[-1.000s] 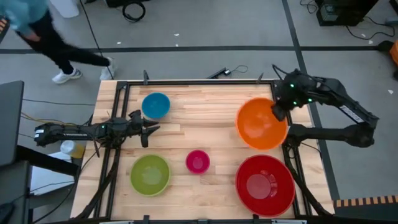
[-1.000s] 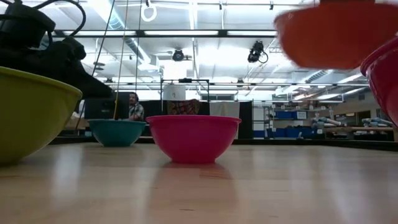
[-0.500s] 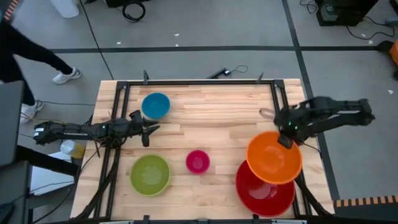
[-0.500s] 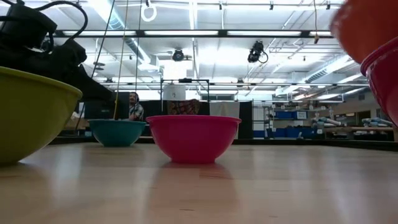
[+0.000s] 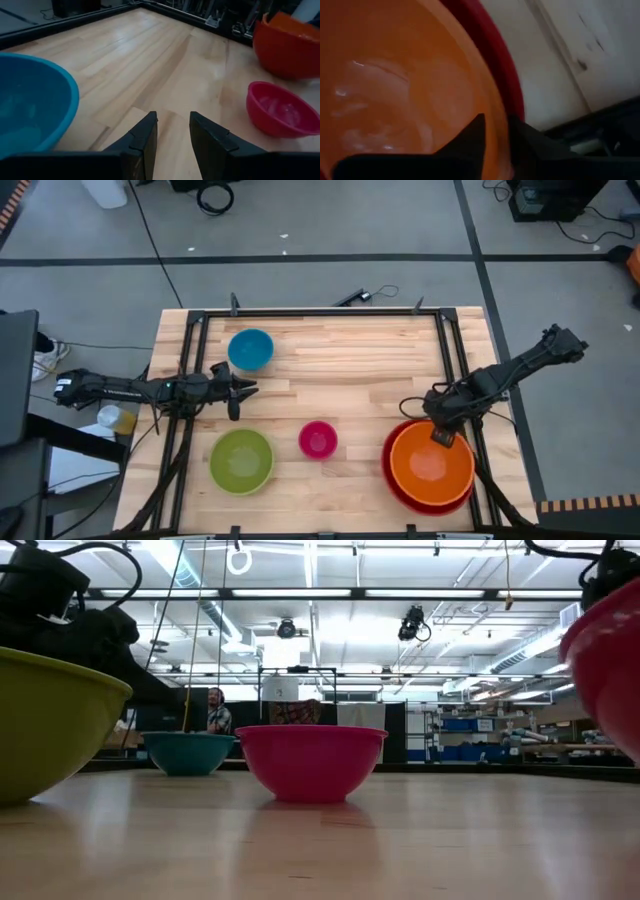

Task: Nest bowls inside each other
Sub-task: Stack the orange bowl on top of the red bowl, then stack the green bowl on top of the orange bowl

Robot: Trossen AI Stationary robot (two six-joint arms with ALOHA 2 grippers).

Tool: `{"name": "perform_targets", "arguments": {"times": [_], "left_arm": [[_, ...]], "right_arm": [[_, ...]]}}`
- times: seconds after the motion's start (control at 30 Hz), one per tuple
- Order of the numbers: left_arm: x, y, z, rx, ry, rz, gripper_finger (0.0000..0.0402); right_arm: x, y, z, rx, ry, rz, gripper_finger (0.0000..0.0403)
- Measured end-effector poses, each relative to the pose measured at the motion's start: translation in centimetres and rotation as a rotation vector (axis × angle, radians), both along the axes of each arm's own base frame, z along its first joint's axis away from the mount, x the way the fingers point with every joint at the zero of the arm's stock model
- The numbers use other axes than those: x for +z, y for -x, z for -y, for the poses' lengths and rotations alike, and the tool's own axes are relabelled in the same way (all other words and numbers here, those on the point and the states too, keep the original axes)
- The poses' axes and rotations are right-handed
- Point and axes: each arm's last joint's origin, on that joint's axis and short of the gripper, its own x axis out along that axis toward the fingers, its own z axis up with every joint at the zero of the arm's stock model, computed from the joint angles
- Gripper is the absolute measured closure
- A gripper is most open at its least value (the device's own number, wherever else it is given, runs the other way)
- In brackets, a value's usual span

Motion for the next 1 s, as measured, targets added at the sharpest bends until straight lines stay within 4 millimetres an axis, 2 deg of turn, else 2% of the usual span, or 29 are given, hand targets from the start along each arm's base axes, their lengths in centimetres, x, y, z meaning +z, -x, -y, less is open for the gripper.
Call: {"name": "perform_targets", "arguments": {"times": [0.1,0.23,0.33,0.43,0.57,0.67,0.77,0.9,1.0], "left_arm": [[0.0,0.0,-0.1,0.026,-0.008,0.001,0.0283],[0.2,0.1,-0.3,0.088,-0.01,-0.002,0.0283],[0.5,0.1,-0.5,0.103,-0.037,-0.066,0.0283],[1.9,-0.2,-0.4,0.08,-0.04,-0.114,0.0283],[3.5,-0.6,0.3,-0.069,0.021,-0.215,0.0282],[4.8,-0.9,1.2,-0.173,0.102,-0.296,0.0282],[5.9,-1.0,2.1,-0.246,0.186,-0.403,0.0282],[6.4,-1.2,3.3,-0.292,0.229,-0.542,0.0282],[5.8,-1.4,4.0,-0.29,0.251,-0.65,0.0282]], "right_arm": [[1.1,-0.6,0.0,0.007,0.028,0.069,0.027],[3.7,-1.4,0.5,0.009,0.138,0.228,0.0234],[6.4,-2.0,1.0,-0.008,0.284,0.396,0.0226],[8.8,-3.1,1.5,-0.073,0.457,0.612,0.0225],[10.3,-6.2,1.7,-0.122,0.499,0.868,0.0227],[9.7,-9.5,1.4,-0.079,0.483,0.944,0.0227],[8.2,-12.4,1.3,-0.05,0.521,0.927,0.0227],[5.8,-14.9,1.3,-0.039,0.548,0.848,0.0227],[4.2,-16.3,1.1,-0.029,0.553,0.806,0.0227]]}}
